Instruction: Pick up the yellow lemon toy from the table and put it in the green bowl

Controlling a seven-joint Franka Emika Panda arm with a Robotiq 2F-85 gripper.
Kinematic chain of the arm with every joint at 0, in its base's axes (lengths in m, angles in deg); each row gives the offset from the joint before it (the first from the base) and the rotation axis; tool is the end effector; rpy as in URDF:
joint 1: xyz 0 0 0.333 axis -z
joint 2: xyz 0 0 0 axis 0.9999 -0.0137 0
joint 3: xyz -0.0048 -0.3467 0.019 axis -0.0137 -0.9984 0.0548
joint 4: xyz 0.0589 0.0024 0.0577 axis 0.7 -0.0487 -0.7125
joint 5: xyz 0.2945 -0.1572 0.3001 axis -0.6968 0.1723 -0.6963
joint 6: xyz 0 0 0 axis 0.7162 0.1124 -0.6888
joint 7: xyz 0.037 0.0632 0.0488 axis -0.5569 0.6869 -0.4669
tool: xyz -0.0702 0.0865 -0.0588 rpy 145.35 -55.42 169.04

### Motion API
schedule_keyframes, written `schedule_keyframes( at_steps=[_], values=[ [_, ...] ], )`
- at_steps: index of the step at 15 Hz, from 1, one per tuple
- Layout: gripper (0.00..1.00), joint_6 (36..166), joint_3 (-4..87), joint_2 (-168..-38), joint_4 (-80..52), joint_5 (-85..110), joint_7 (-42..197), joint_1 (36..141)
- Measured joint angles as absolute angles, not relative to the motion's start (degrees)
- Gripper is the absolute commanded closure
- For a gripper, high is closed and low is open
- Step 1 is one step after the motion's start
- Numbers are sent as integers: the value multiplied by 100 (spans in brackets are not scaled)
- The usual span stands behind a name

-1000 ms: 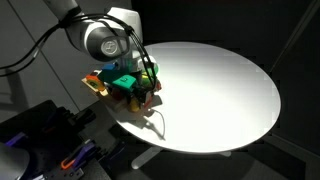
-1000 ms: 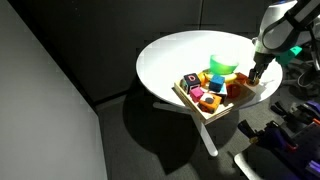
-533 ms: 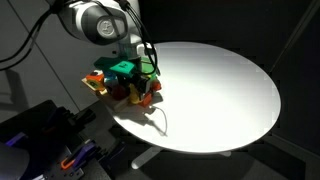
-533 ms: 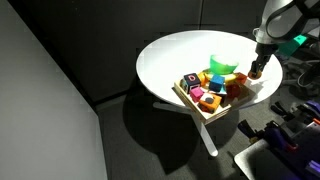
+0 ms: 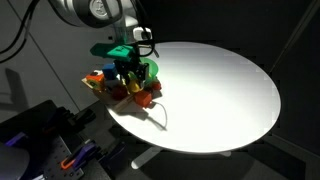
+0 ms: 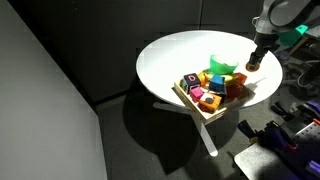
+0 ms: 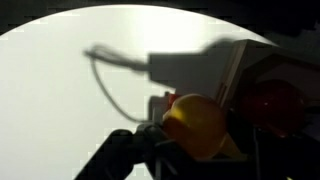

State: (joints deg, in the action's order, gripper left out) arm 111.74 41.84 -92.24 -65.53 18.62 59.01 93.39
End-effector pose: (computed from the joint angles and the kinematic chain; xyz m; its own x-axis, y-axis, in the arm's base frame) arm 0.4854 -0.0674 0.2019 0.9690 0.2292 -0.0917 0.2357 -0.9694 0.0682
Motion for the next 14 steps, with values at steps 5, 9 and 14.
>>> schedule_keyframes(
  at_steps=[5, 9, 14],
  values=[
    [59, 11042, 4249, -8991, -6453, 1835, 5918, 9298],
    [59, 11041, 4334, -8993, -6283, 1717, 5958, 9231],
    [59, 11029, 4455, -9092, -6014, 1535, 6035, 9108]
  ],
)
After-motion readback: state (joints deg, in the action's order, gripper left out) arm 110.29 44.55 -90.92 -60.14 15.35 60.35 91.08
